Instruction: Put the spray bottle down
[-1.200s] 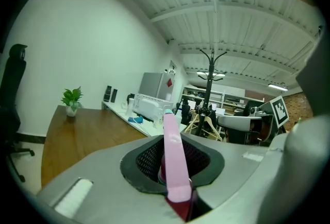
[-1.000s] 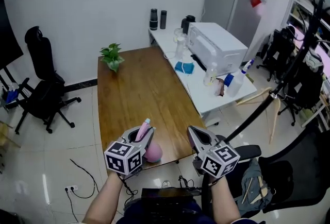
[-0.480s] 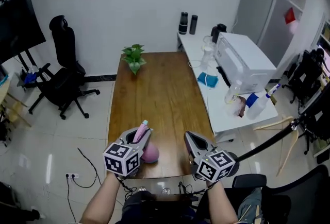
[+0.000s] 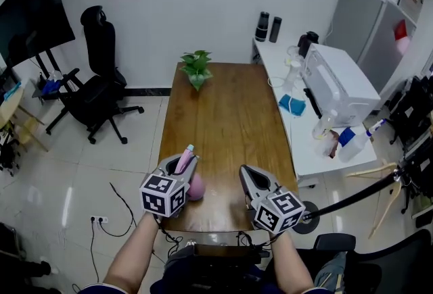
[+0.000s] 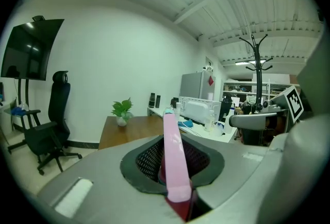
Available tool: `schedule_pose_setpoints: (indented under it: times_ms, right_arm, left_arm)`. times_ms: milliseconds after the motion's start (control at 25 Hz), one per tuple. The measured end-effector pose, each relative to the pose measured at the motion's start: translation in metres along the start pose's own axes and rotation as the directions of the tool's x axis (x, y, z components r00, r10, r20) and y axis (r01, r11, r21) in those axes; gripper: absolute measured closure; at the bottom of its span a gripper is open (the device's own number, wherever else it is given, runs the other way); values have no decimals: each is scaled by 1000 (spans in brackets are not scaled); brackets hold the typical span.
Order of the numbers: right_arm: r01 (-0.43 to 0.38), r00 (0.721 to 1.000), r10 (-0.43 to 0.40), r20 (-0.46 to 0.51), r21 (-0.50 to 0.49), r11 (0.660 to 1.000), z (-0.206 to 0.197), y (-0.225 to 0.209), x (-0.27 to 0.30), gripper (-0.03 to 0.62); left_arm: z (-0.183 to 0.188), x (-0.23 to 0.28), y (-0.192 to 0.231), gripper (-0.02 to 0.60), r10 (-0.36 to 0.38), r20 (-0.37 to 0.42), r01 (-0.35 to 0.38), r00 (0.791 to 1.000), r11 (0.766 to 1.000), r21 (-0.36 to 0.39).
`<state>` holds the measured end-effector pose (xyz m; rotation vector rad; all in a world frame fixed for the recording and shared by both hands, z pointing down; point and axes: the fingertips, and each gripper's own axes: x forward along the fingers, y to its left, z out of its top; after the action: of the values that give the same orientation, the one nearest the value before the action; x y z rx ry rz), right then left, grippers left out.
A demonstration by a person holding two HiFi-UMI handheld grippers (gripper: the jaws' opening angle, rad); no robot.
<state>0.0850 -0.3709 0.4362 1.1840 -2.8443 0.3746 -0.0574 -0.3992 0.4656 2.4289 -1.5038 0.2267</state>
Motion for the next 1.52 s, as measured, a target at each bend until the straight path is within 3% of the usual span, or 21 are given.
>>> schedule_pose_setpoints:
  times_ms: [520, 1080, 1520]
  right_arm:
    - [6, 999, -7, -32, -16, 1000, -9, -4, 23, 589]
    - [60, 995, -63, -73, -44, 997, -15, -21, 21, 589]
    - [105, 990, -110, -89, -54, 993, -14, -33, 13, 589]
  left_arm:
    - [-4, 53, 24, 503, 1, 34, -3, 999, 998, 68]
    - [-20, 111, 55, 503, 77, 27, -81, 997, 982, 172]
    - [-40, 127, 56, 502, 67, 15, -69, 998, 984, 162]
